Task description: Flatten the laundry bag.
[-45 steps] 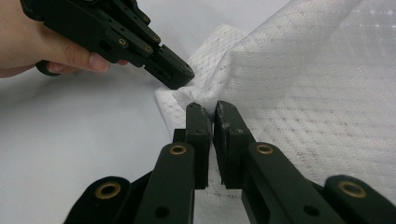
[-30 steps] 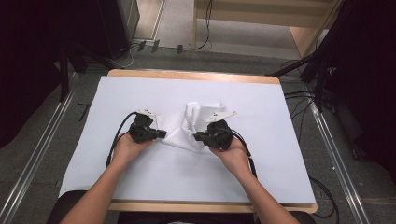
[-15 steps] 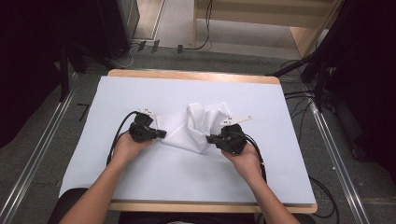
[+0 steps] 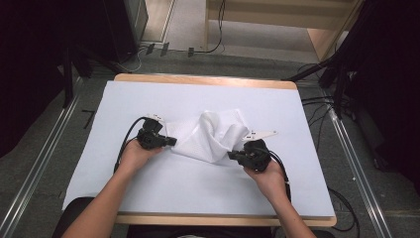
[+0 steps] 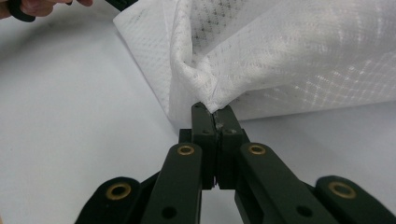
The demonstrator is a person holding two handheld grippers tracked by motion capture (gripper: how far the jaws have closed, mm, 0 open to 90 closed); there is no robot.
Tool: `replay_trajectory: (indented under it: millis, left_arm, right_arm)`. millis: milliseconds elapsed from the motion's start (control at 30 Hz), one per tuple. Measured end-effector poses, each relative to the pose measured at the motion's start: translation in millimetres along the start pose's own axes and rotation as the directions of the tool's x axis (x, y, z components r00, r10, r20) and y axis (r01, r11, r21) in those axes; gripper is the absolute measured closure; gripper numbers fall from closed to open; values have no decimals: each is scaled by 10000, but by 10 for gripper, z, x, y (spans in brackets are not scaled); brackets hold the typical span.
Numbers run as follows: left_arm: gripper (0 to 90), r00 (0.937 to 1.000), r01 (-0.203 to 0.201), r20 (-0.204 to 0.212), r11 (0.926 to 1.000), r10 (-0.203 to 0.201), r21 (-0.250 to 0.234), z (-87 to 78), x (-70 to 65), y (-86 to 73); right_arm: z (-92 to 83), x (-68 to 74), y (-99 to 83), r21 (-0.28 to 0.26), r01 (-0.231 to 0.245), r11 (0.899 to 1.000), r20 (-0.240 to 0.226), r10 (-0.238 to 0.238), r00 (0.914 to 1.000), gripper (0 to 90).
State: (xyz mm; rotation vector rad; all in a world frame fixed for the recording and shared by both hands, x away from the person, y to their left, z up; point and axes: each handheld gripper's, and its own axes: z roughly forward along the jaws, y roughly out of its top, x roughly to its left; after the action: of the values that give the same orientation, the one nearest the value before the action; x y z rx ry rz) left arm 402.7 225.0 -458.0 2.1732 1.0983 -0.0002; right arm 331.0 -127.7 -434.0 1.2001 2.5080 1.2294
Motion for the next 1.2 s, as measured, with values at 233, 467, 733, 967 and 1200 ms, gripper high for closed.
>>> replay_trajectory:
  millis: [233,467,733,967,1200]
  left_arm:
    - [892,10000,32,-8,10000,-32,-2,3,15,16]
    - [883,10000,32,-12,10000,-32,-3,5,15,20]
    - [837,9999,155,5,9999,-155,-76,-1,20,31]
    - [828,9996,259,109,9995,-257,-199,-66,16,68]
    - [800,9993,119,348,9988,-103,-470,-122,-31,97]
  right_arm:
    - [-126,8,-38,-165,-108,9998,-2,108,9999,852]
    - [-348,4,-11,-600,16,9982,284,1,9996,825]
    - [-457,-118,83,-934,-45,9956,686,109,9976,864]
    - [-287,-286,232,-737,-229,9970,722,283,9970,894]
    - [-131,-362,192,-197,-319,9993,483,328,9983,895]
